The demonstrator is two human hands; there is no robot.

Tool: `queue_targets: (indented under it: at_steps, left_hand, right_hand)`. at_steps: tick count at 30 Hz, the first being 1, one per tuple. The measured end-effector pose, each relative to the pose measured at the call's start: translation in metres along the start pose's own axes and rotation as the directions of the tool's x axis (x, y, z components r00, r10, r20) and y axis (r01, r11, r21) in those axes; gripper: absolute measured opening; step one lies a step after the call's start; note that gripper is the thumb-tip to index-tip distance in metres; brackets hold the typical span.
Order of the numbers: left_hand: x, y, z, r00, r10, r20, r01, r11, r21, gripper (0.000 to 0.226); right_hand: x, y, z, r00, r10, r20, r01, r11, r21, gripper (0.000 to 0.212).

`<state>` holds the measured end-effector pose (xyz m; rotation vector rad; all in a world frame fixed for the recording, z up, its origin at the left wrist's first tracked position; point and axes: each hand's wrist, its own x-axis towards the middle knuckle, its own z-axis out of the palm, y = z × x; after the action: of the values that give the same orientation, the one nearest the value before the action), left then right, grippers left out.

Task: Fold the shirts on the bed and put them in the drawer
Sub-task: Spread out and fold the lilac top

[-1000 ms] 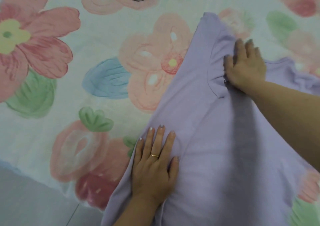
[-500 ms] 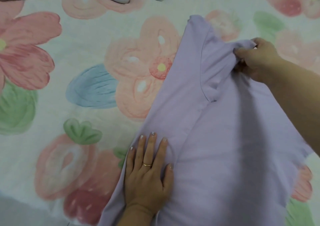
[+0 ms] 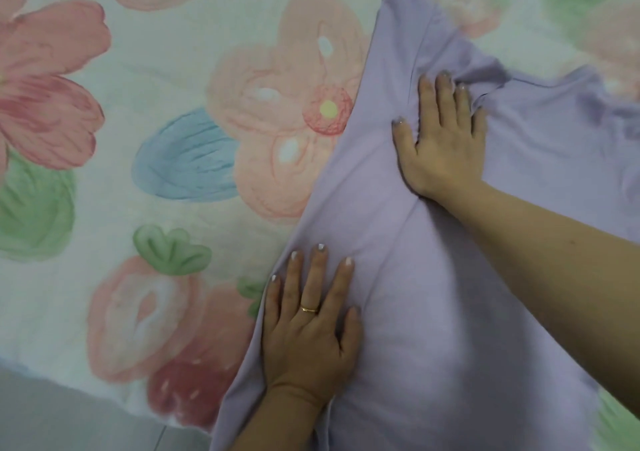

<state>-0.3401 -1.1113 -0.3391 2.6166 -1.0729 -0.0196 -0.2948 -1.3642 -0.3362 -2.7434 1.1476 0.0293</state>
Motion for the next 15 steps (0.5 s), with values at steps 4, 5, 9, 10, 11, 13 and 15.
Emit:
queue_targets:
  at_steps: [4,5,9,10,11,13,15]
  left_hand:
    - [0.001,0.000,-0.003,0.999,-0.002,0.053,0.001,1.000,0.023,0.053]
    - [0.002,0.001,-0.005,0.998,-0.002,0.070,0.000,1.000,0.024,0.053]
    - [0.004,0.007,-0.015,0.994,0.014,0.109,-0.017,0.999,0.031,0.053]
    - [0.009,0.012,-0.018,0.996,0.044,0.079,-0.044,0.999,-0.004,0.052]
    - [0.018,0.020,-0.021,0.995,0.096,0.031,-0.094,0.994,-0.050,0.050]
    - [0.043,0.050,-0.020,0.971,0.239,-0.029,-0.241,0.959,-0.147,0.045]
    - [0.074,0.098,-0.017,0.935,0.355,0.029,-0.336,0.906,-0.259,0.044]
  right_hand:
    - [-0.005,0.000,-0.006,0.999,-0.036,-0.026,0.038,0.996,0.086,0.060]
    - [-0.011,0.001,-0.012,0.999,-0.039,-0.035,0.043,0.991,0.124,0.059]
    - [-0.067,0.036,-0.040,0.970,0.153,-0.187,-0.100,0.959,0.267,0.060]
    - [-0.088,0.052,-0.043,0.949,0.236,-0.208,-0.168,0.939,0.299,0.060]
    - [-0.109,0.068,-0.046,0.925,0.314,-0.213,-0.239,0.917,0.319,0.059]
    - [-0.153,0.098,-0.046,0.861,0.466,-0.206,-0.388,0.862,0.325,0.060]
    - [-0.195,0.118,-0.045,0.773,0.615,-0.155,-0.538,0.765,0.353,0.067]
